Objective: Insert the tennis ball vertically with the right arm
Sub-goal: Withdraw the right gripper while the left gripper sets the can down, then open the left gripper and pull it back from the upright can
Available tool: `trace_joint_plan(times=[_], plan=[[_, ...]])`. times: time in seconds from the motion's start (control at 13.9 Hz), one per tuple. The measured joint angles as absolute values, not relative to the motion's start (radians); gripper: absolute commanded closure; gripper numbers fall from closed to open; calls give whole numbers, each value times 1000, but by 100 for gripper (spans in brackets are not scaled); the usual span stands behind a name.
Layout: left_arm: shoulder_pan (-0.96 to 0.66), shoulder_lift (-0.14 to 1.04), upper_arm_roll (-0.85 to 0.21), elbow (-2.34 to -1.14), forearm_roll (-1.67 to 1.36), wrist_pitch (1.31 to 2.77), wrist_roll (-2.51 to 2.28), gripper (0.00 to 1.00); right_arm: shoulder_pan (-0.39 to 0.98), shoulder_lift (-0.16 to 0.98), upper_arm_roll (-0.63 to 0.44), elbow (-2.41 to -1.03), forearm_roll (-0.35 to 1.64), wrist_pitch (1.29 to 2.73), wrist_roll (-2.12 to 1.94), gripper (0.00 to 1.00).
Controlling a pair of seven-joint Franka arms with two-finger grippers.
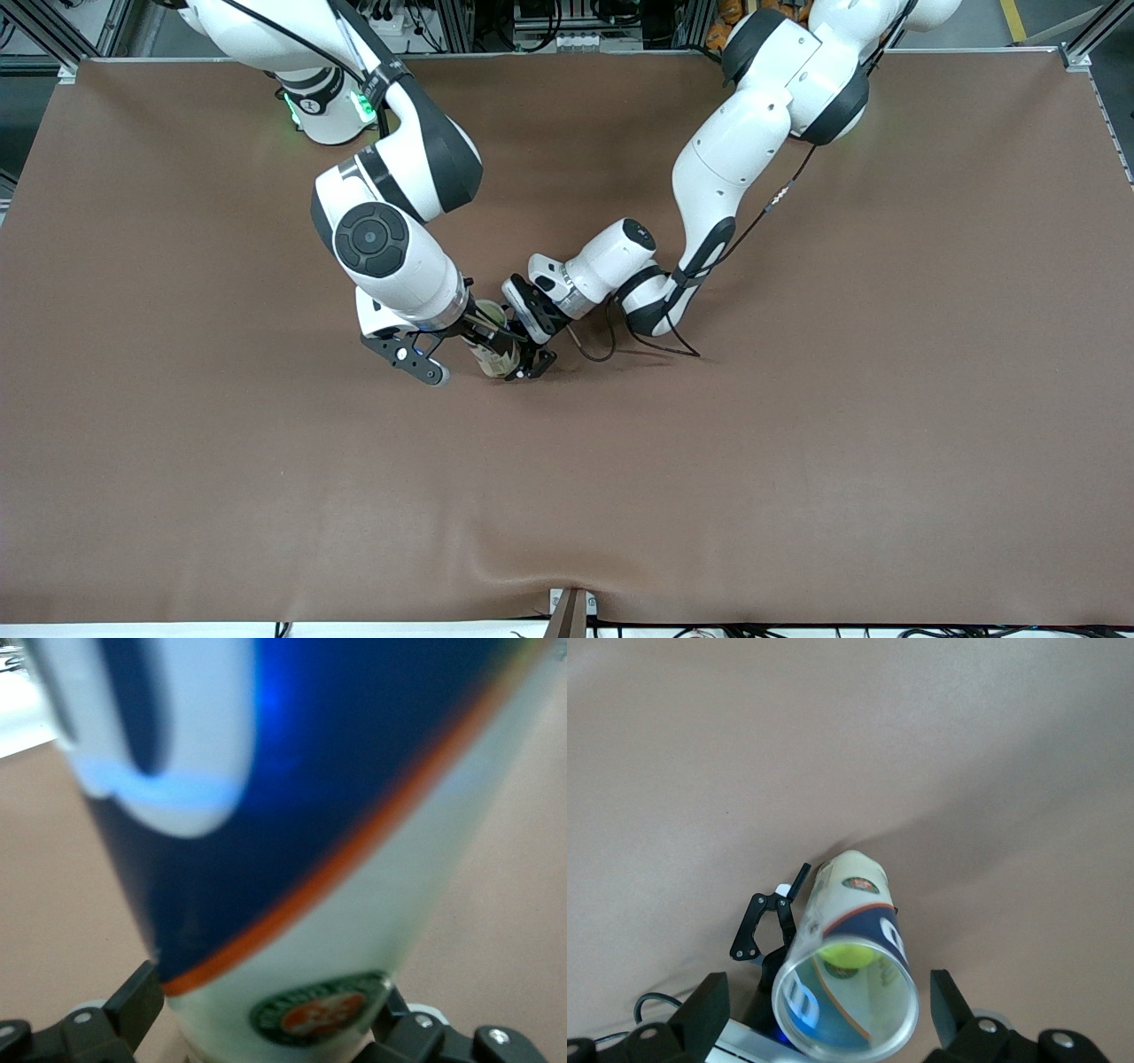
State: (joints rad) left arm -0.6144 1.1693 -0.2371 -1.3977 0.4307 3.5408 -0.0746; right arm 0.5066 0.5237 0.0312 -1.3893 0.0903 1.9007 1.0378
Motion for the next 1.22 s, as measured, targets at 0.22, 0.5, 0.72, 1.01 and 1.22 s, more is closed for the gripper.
trace_joint_plan(times=[0.22, 0.5, 0.72, 1.01, 1.22], plan=[[-606, 1169, -237, -1406, 435, 3541, -71, 0, 480, 501, 12, -1367, 89, 1795, 929, 0], [-546, 1143, -265, -1477, 496, 3550, -71, 0, 339, 396, 2, -1350, 87, 1590, 704, 0], [-456, 1109, -329, -1560, 581, 3550, -71, 0, 217, 315, -2, -1349, 74, 1492, 502, 0], [-308, 1090, -415, -1665, 737, 3550, -71, 0, 60, 252, -5, -1349, 29, 1434, 250, 0], [-163, 1076, -461, -1714, 897, 3552, -73, 0, -44, 228, -6, -1350, 15, 1431, 110, 0]])
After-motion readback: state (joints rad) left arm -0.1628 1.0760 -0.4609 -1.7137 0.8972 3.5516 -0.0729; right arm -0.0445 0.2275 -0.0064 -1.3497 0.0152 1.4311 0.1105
